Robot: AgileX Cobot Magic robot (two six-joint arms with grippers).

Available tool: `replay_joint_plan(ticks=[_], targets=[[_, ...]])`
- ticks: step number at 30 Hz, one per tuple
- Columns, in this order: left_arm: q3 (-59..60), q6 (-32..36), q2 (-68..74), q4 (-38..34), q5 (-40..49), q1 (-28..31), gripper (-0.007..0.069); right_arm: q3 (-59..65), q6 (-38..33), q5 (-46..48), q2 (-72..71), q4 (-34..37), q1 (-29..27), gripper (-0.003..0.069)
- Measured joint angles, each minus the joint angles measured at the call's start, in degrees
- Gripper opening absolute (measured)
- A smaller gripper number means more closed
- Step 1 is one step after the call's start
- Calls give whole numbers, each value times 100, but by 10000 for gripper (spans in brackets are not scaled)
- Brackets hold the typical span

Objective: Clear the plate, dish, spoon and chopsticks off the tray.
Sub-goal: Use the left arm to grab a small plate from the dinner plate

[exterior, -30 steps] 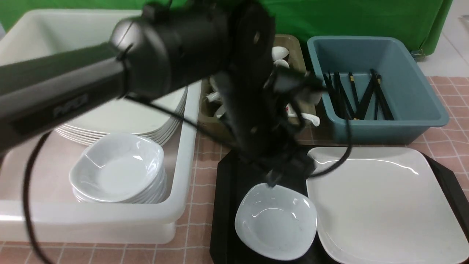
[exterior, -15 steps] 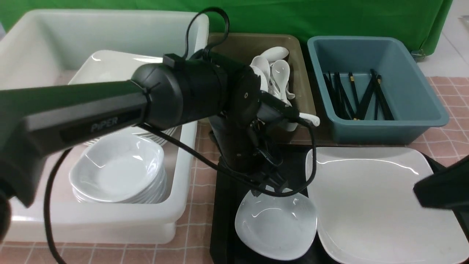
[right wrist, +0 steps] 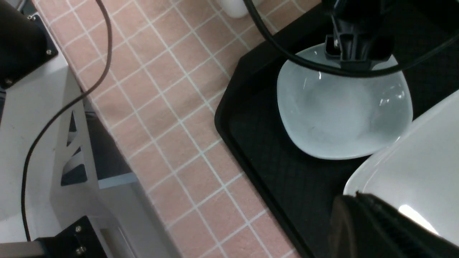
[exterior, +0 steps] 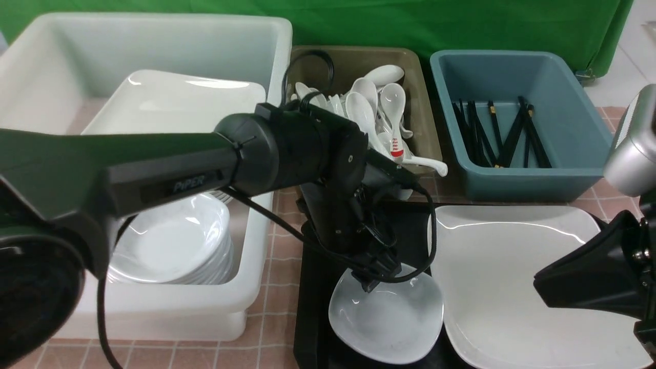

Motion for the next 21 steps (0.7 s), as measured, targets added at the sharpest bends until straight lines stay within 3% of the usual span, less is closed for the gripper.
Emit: replay_joint_plan(ticks=[7,11,18,21], targets=[[-5,20,124,-138,20,0,482,3,7,-75,0,-5,0,30],[-49,7,123,-270,175,-7,198,3,7,-243,0,-23,0,30],[-173,-81,36,-329,534,28,160,3,7,-291,0,-29,0,30],[-284,-123,-216,-254,886,28,80,3,7,-313,0,-33,0,30]])
